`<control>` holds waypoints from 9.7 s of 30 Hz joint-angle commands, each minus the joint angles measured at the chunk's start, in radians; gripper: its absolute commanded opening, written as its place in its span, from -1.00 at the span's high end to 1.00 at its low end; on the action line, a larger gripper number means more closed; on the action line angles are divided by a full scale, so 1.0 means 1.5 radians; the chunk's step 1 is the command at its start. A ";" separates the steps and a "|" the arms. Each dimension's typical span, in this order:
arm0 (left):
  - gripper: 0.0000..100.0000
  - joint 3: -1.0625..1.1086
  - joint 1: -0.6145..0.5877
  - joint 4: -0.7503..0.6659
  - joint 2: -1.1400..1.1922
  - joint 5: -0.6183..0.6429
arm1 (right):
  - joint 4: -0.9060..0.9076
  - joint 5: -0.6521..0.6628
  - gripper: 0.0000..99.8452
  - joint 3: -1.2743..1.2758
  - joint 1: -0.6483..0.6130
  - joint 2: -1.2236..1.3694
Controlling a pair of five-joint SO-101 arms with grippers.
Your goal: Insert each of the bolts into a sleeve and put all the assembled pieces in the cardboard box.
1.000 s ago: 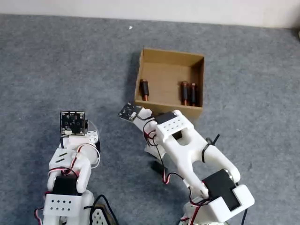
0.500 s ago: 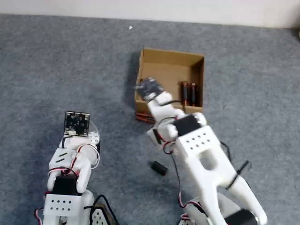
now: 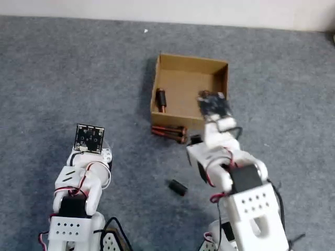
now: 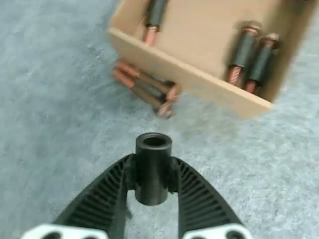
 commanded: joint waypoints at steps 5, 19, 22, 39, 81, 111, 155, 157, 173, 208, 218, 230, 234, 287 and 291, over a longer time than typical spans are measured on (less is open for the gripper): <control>0.94 -0.040 -0.003 0.109 -0.006 -0.101 | -0.135 -0.017 0.99 0.161 0.095 -0.165; 0.94 -0.253 0.082 0.273 0.004 -0.236 | -0.148 -0.068 0.99 0.257 0.176 -0.370; 0.94 -0.290 0.125 0.300 0.034 -0.247 | -0.148 -0.069 0.99 0.271 0.200 -0.415; 0.65 -0.559 0.224 0.264 0.605 -0.401 | -0.148 -0.091 0.99 0.274 0.312 -0.470; 0.80 -1.052 0.404 0.174 1.359 -0.402 | -0.145 -0.092 0.99 0.274 0.324 -0.470; 0.99 -1.023 0.396 0.463 1.006 -0.257 | -0.144 -0.092 0.99 0.276 0.319 -0.470; 0.99 -0.265 0.301 0.006 -0.145 0.009 | -0.124 -0.092 0.99 0.274 0.017 -0.471; 0.99 -0.260 0.299 -0.011 -0.143 0.049 | -0.120 -0.092 0.99 0.274 0.017 -0.471; 0.99 -0.258 0.302 -0.071 -0.138 0.155 | -0.129 -0.049 0.99 0.281 -0.048 -0.533; 0.99 -0.126 0.399 -0.220 -0.138 0.157 | -0.327 0.072 0.99 0.437 -0.199 -0.534; 0.99 -0.105 0.448 -0.221 -0.138 0.157 | -0.326 0.072 0.99 0.437 -0.200 -0.534; 0.99 -0.086 0.455 -0.218 -0.140 0.157 | -0.327 0.072 0.99 0.436 -0.195 -0.535; 0.98 -0.086 0.455 -0.184 -0.141 0.157 | -0.328 0.072 0.99 0.436 -0.185 -0.535; 0.81 -0.252 0.218 0.292 -0.143 0.080 | -0.329 0.066 0.99 0.433 0.012 -0.534; 0.94 -0.198 0.177 0.267 -0.143 0.080 | -0.325 0.065 0.99 0.435 0.019 -0.533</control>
